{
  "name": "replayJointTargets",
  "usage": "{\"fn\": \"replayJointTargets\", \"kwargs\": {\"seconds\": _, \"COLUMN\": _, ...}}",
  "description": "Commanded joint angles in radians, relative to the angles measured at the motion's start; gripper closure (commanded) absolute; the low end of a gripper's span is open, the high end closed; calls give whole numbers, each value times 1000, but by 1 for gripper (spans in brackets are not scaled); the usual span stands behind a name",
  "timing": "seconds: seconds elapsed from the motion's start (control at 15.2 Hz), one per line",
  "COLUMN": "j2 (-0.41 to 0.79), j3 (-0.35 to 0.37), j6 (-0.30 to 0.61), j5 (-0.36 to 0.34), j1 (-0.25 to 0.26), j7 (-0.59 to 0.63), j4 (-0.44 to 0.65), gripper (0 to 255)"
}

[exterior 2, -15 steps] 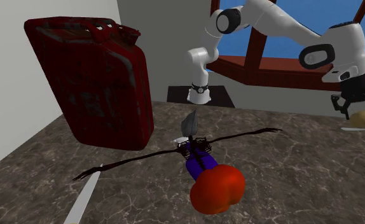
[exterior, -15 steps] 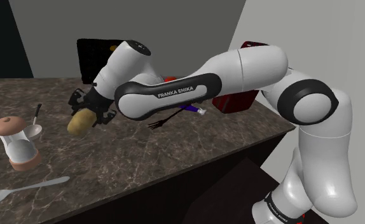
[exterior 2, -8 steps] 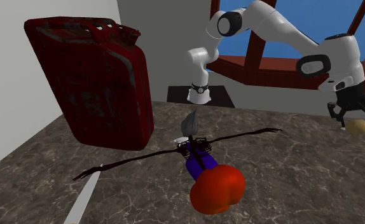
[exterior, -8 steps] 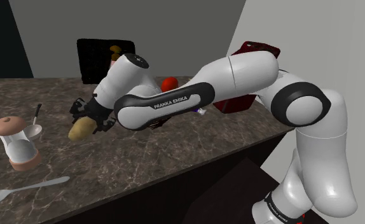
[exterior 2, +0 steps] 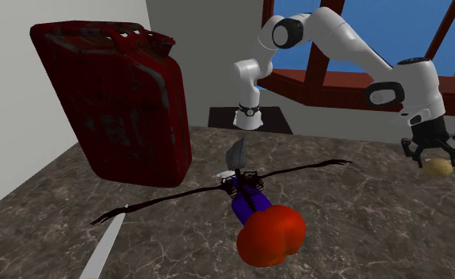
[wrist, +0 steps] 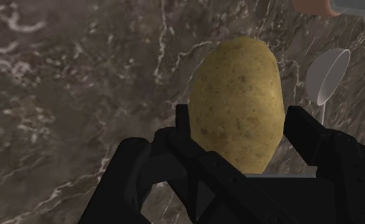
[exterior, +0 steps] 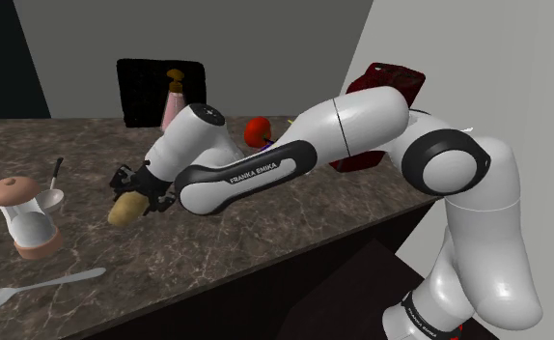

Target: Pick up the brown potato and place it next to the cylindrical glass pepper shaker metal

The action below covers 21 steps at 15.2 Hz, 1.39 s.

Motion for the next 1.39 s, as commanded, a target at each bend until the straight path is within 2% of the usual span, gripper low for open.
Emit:
{"fn": "replayJointTargets", "kwargs": {"seconds": 0.0, "j2": 16, "j3": -1, "j6": 20, "j5": -1, "j1": 0, "j7": -1, "j4": -3, "gripper": 255}}
{"fn": "replayJointTargets", "kwargs": {"seconds": 0.66, "j2": 35, "j3": -4, "j6": 43, "j5": -3, "j1": 2, "j7": -1, "j4": -8, "gripper": 255}}
{"fn": "replayJointTargets", "kwargs": {"seconds": 0.73, "j2": 35, "j3": -4, "j6": 43, "j5": -3, "j1": 2, "j7": -1, "j4": -8, "gripper": 0}}
{"fn": "replayJointTargets", "kwargs": {"seconds": 1.06, "j2": 35, "j3": -4, "j6": 43, "j5": -3, "j1": 2, "j7": -1, "j4": -8, "gripper": 0}}
{"fn": "replayJointTargets", "kwargs": {"seconds": 1.32, "j2": -103, "j3": 16, "j6": 17, "j5": 15, "j1": -25, "j7": -12, "j4": -120, "gripper": 0}}
